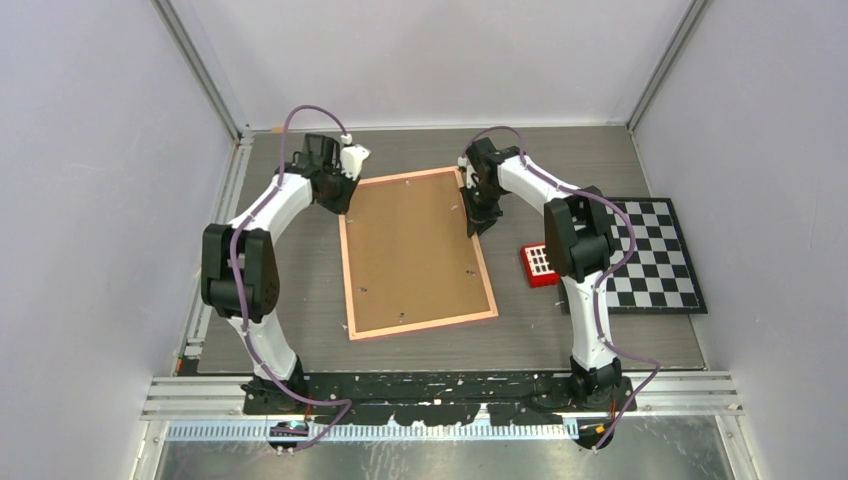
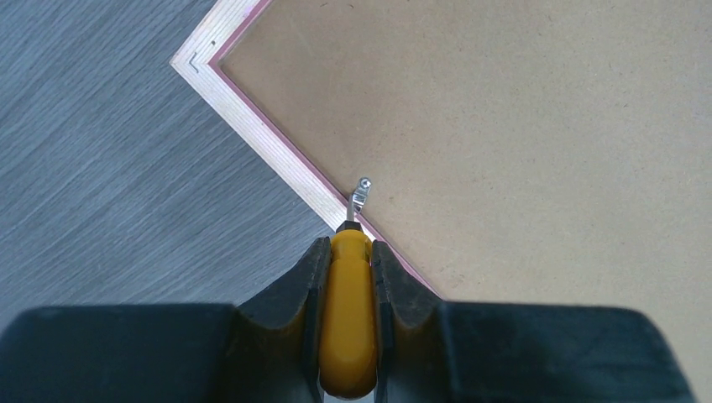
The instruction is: Take the photo out of the frame
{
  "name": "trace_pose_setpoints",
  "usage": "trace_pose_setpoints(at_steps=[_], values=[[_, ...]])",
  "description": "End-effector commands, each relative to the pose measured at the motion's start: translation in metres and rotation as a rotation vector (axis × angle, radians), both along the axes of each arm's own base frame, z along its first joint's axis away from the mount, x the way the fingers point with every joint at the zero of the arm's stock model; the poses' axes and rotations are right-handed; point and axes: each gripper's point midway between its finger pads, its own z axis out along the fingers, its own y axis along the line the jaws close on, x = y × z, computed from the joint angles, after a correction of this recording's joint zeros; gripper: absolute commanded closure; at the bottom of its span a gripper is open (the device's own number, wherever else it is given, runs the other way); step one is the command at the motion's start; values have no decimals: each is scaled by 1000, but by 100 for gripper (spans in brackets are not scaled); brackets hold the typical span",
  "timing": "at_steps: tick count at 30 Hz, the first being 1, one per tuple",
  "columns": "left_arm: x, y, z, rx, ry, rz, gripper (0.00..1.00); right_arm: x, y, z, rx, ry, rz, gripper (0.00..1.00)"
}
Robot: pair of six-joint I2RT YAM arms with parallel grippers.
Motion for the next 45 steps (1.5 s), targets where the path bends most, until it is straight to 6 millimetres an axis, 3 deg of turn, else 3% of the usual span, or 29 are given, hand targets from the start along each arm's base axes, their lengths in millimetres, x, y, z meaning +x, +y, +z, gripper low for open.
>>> trace_pose_setpoints(at_steps=[1,15,23,27,30,34,40,45], values=[[-43,-19,-18,-87,176,34,100,-6,5,-16,-14,14,10,99],[-67,-45,-24,-288,327,219,100,-5,6,-16,-15,17,11,100],[-58,-49,-27,-329,341,295,100,-8,7,-16,-17,22,14,99],[-51,-50,-14,-360,289,289,100,-10,7,-15,-17,22,19,99],[-45,-37,3,-346,200,292,100,-12,5,-15,-23,23,21,99],[-41,-5,19,-274,73,365,100,-14,4,-14,-23,22,19,100],[-39,17,25,-324,30,533,100,-15,5,-15,-20,29,22,100],[-32,34,17,-405,43,674,100,-17,5,-13,-12,33,38,99]])
